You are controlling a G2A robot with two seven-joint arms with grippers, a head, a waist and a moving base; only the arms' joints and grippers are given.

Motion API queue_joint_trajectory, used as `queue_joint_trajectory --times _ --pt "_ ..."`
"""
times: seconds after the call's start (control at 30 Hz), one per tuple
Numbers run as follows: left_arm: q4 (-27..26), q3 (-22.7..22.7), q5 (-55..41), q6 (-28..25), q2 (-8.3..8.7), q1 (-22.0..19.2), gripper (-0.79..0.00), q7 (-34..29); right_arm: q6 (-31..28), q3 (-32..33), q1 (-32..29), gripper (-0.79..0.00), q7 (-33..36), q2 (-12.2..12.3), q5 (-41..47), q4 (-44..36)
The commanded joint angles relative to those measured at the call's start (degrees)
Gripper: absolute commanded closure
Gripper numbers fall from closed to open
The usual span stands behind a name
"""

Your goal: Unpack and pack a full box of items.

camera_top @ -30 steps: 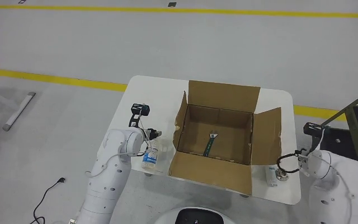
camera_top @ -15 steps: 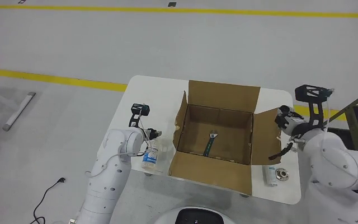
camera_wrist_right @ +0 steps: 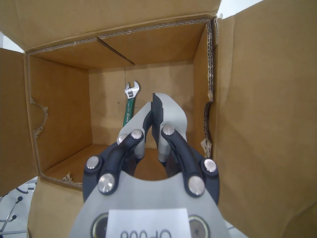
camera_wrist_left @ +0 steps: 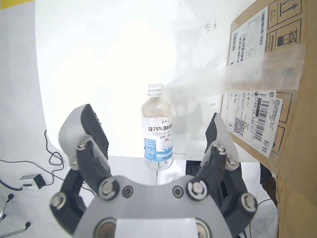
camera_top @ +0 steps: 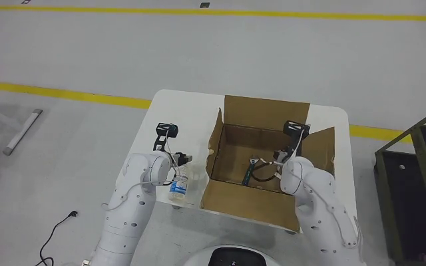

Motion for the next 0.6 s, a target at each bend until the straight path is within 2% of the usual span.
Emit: queue_joint_trajectory --times 0.0,0.17,0.27,0.4,0.57 --pt "0.00 0.00 0.00 0.00 0.00 0.00 -0.785 0.00 -0.07 0.07 -0.01 0.000 0.09 0.02 0.06 -0.16" --pt "0.00 0.00 0.00 0.00 0.00 0.00 -0.785 0.00 -0.07 0.07 -0.01 0.000 0.09 0.02 0.06 -0.16" --pt "0.00 0.00 0.00 0.00 0.00 0.00 -0.785 0.00 -2.00 -0.73 -1.36 0.000 -2.62 -0.12 1.20 -0.11" --pt "0.00 0.00 0.00 0.00 0.00 0.00 -0.785 0.00 3.20 -5.73 -0.44 0.000 -3.18 -1.31 0.01 5.92" --pt "0.00 0.00 0.00 0.00 0.00 0.00 -0.785 0.00 10.13 -9.65 2.79 0.000 -10.10 -4.29 4.57 17.08"
